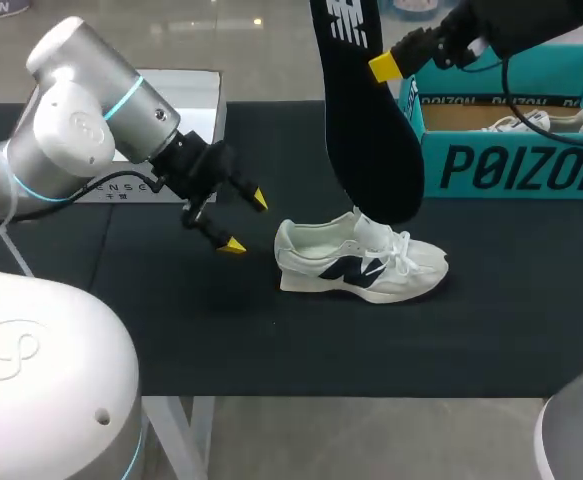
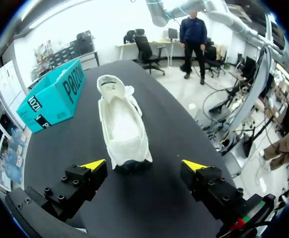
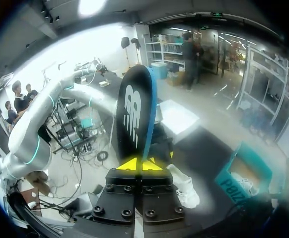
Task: Take the shoe out of the shoebox, open the shoe tongue, remove and reinsert the insole, then place the shoe into the shoebox
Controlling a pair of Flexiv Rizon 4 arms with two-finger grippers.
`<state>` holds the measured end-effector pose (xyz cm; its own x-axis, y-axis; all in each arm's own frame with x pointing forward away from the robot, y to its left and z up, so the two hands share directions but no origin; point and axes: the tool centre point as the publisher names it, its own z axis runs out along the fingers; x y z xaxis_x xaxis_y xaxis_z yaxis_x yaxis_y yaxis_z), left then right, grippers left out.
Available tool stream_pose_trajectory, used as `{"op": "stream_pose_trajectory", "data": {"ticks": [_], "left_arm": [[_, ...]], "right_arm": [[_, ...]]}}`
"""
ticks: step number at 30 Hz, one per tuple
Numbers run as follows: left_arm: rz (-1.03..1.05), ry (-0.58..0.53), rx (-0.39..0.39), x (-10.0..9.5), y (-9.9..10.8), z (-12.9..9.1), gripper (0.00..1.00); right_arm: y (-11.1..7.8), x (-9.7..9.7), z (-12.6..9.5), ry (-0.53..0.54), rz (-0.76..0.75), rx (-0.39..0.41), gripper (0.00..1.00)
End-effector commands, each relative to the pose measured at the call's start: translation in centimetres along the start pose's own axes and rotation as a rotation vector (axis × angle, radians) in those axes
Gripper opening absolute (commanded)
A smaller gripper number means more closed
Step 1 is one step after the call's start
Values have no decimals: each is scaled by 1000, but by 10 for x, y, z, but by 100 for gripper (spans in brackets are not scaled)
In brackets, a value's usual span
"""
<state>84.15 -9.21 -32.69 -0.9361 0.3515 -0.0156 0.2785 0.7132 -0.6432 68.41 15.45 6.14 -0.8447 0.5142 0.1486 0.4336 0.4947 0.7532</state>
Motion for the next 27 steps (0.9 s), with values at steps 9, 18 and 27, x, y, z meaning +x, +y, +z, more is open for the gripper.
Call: {"op": "stream_pose_trajectory", "data": {"ticks": [9,18,27], "left_arm": [[-15,119,-390,-13,-15,-7,100],[-37,37,-429,-16,-22,-11,100],[-37,37,-429,-16,-22,-11,100]], "right_arm": [[3,0,2,3,0,4,0],[3,0,2,3,0,4,0],[3,0,2,3,0,4,0]]}}
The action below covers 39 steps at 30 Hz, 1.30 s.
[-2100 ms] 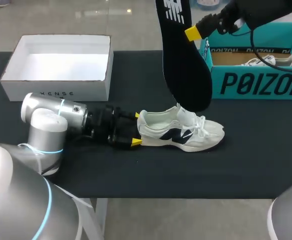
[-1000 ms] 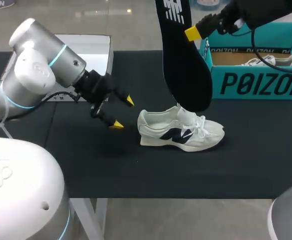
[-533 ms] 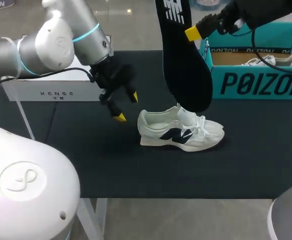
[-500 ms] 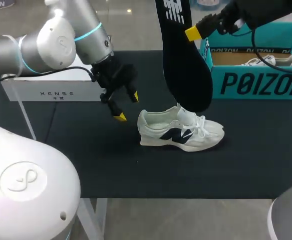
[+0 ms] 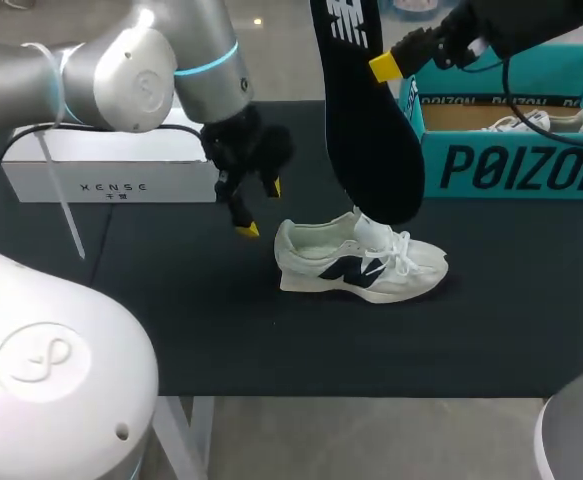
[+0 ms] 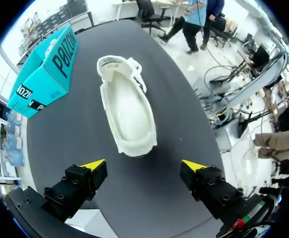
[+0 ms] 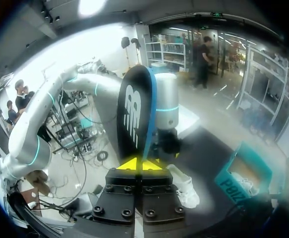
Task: Take the shoe out of the shoebox, open the shoe tongue, remove and reinsert the insole, then place the shoe into the shoebox
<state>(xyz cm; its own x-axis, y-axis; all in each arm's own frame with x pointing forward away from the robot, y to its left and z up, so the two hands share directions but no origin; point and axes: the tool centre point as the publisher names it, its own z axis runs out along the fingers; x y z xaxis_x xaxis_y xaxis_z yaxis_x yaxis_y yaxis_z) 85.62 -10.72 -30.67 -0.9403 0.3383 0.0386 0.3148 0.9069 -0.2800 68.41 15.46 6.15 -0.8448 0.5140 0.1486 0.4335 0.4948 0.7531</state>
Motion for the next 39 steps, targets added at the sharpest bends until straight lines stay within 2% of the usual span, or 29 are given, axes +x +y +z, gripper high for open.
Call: {"op": "stream_pose_trajectory", "data": {"ticks": [1,9,19,30,39], "left_arm": [[0,-4,-14,3,-1,-2,100],[0,-4,-14,3,-1,-2,100],[0,-4,-14,3,-1,-2,100],[45,-37,-39,-32,-34,-2,100],[40,-58,-34,-56,-61,27,100]], "right_arm": [[3,1,-1,1,0,3,0],[4,13,-22,-35,-6,2,0],[4,15,-22,-34,7,14,0],[4,15,-22,-34,7,14,0],[4,15,-22,-34,7,14,0]]}}
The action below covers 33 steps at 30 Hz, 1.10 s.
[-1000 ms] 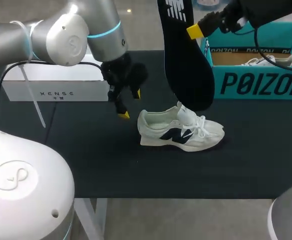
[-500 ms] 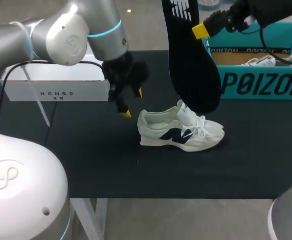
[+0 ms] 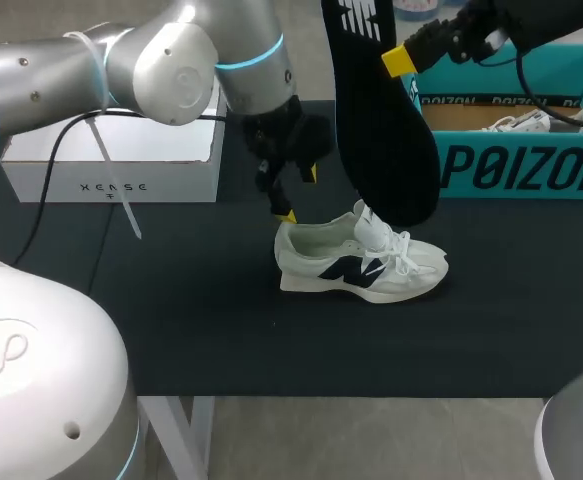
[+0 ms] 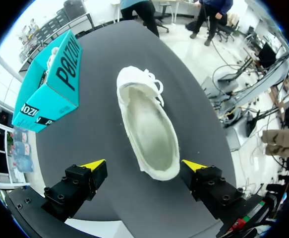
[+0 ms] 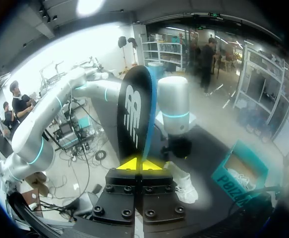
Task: Take the shoe out of the shoebox, open the shoe tongue, remove and reinsert the insole, then place the shoe into the shoebox
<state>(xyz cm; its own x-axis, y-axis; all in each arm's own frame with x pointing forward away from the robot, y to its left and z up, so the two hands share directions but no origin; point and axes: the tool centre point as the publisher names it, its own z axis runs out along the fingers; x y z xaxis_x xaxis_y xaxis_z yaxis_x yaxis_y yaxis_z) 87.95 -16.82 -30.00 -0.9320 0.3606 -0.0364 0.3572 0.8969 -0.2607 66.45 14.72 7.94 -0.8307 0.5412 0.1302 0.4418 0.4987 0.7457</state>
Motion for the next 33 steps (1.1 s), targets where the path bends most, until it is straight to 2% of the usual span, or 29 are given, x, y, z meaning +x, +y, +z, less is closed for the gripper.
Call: {"op": "stream_pose_trajectory", "data": {"ticks": [1,4,11,20,21,22,23,24,26,27,28,29,33], "left_arm": [[-3,8,-9,-14,-13,27,100],[-10,-10,-25,-17,-18,41,100],[-31,-21,-6,-16,-22,69,100],[-63,-8,-10,-14,-22,82,100],[-68,-8,-11,-14,-22,83,98],[-70,-8,-12,-15,-22,84,91],[-73,-6,-14,-15,-22,85,78],[-79,-5,-24,-15,-22,86,48],[-81,-5,-26,-16,-21,87,41],[-81,-3,-27,-16,-21,88,26],[-84,-2,-32,-16,-21,89,5],[-83,-1,-31,-16,-21,90,0],[-80,6,-32,-17,-22,95,0]], "right_arm": [[2,0,1,1,1,4,0],[2,0,1,1,1,4,0],[2,0,1,1,1,4,0],[2,0,1,1,1,4,0],[2,0,1,1,1,4,0],[2,0,1,1,1,4,0],[2,0,1,1,1,4,0],[2,0,1,1,1,4,0],[2,0,1,1,1,4,0],[2,0,1,1,1,4,0],[2,0,1,1,1,4,0],[2,0,1,1,1,4,0],[2,0,1,1,1,4,0]]}}
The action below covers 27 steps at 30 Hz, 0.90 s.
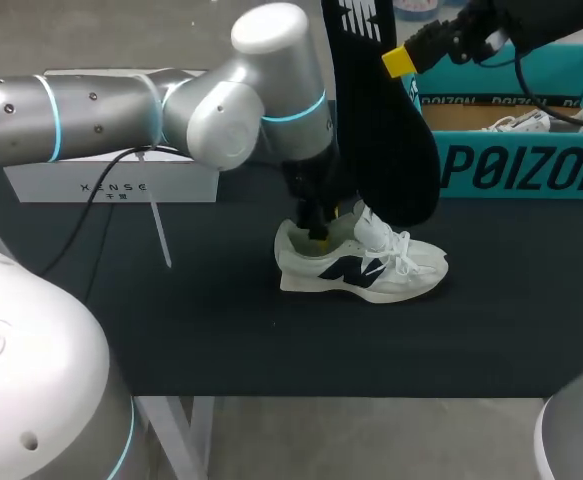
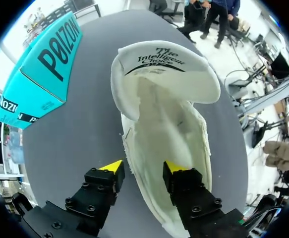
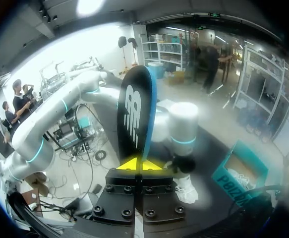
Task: Take the shoe out of the shoebox, open the shoe tongue, remove and reinsert the insole, then place the shoe into the shoebox
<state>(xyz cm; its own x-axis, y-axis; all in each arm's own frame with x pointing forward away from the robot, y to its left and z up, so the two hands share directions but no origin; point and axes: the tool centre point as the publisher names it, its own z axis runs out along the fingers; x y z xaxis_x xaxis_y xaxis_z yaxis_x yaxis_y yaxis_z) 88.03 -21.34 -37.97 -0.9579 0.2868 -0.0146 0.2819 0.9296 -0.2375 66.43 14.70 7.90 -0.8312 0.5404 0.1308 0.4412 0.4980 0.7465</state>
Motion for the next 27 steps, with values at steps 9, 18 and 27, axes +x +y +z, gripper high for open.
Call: {"op": "stream_pose_trajectory", "data": {"ticks": [9,18,27], "left_arm": [[15,2,-1,-3,-3,10,0],[84,9,4,-1,-2,-5,0],[176,3,-11,-18,6,-39,0]], "right_arm": [[3,0,1,0,1,5,0],[3,0,1,0,1,5,0],[3,0,1,0,1,5,0]]}}
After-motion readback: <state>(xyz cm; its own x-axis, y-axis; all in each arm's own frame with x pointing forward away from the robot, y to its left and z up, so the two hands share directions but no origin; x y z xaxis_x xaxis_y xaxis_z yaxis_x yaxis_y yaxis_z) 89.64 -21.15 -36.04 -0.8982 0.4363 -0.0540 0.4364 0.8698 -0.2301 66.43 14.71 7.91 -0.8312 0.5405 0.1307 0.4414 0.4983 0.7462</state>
